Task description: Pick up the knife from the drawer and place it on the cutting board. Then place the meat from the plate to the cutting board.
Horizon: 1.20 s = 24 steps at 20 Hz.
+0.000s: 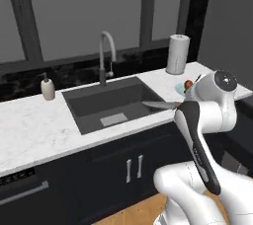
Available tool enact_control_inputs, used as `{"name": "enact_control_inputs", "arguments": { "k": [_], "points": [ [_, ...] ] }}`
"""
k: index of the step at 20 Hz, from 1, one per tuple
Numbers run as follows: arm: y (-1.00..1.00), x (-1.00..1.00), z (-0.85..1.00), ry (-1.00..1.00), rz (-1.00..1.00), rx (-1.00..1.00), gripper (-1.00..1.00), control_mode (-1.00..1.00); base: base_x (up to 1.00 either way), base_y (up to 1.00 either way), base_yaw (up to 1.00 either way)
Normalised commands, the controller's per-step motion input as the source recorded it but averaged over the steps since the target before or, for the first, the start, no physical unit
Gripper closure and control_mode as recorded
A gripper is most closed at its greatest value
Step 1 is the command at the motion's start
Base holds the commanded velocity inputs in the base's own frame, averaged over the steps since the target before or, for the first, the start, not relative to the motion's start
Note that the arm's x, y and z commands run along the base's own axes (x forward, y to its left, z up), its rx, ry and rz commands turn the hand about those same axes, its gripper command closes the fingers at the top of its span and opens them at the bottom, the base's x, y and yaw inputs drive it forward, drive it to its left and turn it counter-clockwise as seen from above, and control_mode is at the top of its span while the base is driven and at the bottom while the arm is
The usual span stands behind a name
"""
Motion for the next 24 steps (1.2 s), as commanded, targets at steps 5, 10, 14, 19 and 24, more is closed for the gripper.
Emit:
{"name": "enact_control_inputs", "arguments": {
  "k": [5, 10, 14, 19, 24],
  "points": [
    [0.00, 0.00, 0.00, 0.00, 0.00, 0.00, 1.00, 1.00, -0.02, 0.60, 0.55],
    [0.00, 0.00, 0.00, 0.00, 0.00, 0.00, 1.00, 1.00, -0.10, 0.80, 0.39],
    [0.00, 0.00, 0.00, 0.00, 0.00, 0.00, 1.00, 1.00, -0.05, 0.79, 0.13],
    [0.00, 0.00, 0.00, 0.00, 0.00, 0.00, 1.00, 1.00, 0.00, 0.88, 0.04],
    [0.00, 0.00, 0.00, 0.00, 0.00, 0.00, 1.00, 1.00, 0.01, 0.91, 0.00]
  ]
}}
